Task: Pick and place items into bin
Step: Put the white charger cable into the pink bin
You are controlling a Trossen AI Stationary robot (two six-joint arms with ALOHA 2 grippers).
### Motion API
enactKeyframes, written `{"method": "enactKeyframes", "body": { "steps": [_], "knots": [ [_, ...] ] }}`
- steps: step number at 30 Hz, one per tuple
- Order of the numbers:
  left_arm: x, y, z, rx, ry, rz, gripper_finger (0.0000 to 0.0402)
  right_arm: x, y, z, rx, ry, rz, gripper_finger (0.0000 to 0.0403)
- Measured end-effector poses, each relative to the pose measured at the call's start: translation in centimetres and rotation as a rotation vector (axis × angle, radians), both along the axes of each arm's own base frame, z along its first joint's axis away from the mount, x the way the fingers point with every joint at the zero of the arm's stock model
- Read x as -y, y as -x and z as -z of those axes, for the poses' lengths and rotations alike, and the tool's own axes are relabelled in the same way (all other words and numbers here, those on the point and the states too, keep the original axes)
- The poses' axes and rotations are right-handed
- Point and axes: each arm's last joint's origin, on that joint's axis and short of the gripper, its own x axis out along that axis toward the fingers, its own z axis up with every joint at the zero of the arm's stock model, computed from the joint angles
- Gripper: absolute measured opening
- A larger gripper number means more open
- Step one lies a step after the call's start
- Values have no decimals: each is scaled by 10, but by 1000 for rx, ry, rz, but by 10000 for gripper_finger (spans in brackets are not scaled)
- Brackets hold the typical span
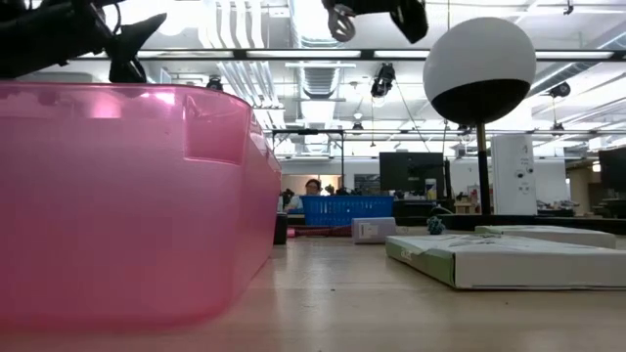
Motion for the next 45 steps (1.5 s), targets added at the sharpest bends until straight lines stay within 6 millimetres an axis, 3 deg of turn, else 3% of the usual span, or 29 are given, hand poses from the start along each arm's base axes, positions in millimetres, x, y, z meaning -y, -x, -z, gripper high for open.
{"method": "enactKeyframes", "body": {
  "steps": [13, 19, 26, 39, 45],
  "knots": [
    [1, -19, -11, -73, -38, 4, 147, 17, -13, -19, 181, 38, -62, 38],
    [1, -36, -24, -104, -64, -5, 196, 20, -13, -18, 176, 52, -65, 38],
    [2, -61, -39, -140, -90, 3, 259, 21, -13, -18, 175, 52, -64, 38],
    [8, -121, -75, -145, -130, 126, 262, 20, -13, -16, 157, 44, -90, 38],
    [8, -149, -79, -172, -134, 126, 262, 20, -13, -16, 153, 48, -92, 38]
  ]
}}
